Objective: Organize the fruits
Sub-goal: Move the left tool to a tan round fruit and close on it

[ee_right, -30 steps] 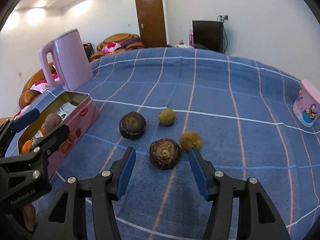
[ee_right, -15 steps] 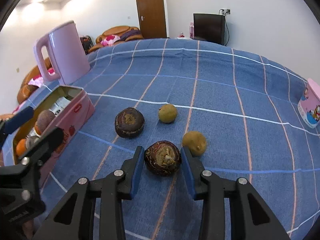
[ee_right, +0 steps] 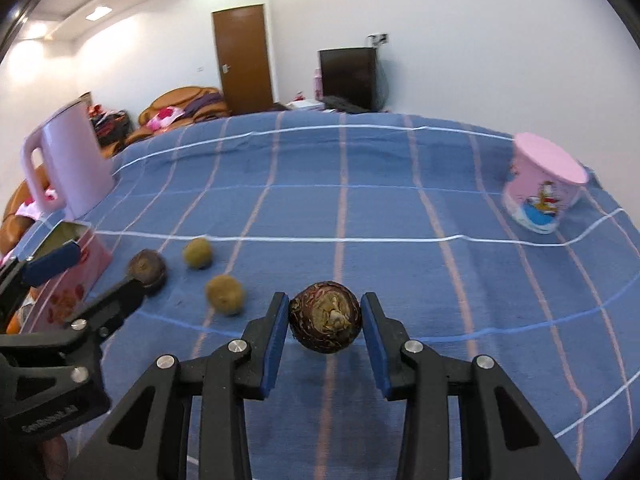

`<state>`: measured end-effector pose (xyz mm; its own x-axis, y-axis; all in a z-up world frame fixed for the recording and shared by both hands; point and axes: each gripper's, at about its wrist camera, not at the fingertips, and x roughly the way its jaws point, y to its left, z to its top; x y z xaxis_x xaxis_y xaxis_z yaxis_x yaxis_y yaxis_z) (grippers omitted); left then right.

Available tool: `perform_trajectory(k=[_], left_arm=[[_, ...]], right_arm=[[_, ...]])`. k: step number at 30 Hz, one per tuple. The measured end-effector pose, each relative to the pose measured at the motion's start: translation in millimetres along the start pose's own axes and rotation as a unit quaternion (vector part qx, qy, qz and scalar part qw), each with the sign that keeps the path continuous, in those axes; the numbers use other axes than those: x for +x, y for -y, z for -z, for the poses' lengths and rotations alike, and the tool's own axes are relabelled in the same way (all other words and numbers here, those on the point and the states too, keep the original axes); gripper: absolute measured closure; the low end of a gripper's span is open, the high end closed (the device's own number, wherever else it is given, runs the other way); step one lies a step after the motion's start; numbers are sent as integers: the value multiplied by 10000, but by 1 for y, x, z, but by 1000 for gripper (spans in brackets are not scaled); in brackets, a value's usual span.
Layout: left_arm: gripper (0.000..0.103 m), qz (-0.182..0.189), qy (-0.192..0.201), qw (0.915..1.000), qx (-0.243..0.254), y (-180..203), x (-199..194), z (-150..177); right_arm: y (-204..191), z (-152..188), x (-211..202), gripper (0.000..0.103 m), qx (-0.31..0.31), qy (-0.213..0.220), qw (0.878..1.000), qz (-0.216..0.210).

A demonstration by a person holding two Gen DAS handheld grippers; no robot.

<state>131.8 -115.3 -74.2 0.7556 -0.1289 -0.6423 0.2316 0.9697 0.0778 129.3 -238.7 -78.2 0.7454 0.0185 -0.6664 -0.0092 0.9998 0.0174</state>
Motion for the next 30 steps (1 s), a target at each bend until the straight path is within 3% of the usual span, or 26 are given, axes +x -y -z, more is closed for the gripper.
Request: perform_trajectory(k=[10, 13, 15, 20, 30], left_arm=[[40, 363, -599, 9974, 154, 28, 42, -6], [51, 387, -682, 9968, 185, 31, 48, -5], [71, 504, -817, 9952, 180, 32, 54, -4], [72, 571, -824, 9950, 16, 28, 54, -2], [72, 344, -309, 9989, -20, 23, 32, -3]], right_arm=[[23, 1, -6, 64, 398, 138, 9991, -89], [22, 2, -6, 64, 342, 124, 9993, -124], [20, 3, -5, 64, 299, 122, 9993, -162], [21, 3, -6, 64, 306, 150, 9992, -227], [16, 4, -17, 64, 185, 451, 9980, -406]])
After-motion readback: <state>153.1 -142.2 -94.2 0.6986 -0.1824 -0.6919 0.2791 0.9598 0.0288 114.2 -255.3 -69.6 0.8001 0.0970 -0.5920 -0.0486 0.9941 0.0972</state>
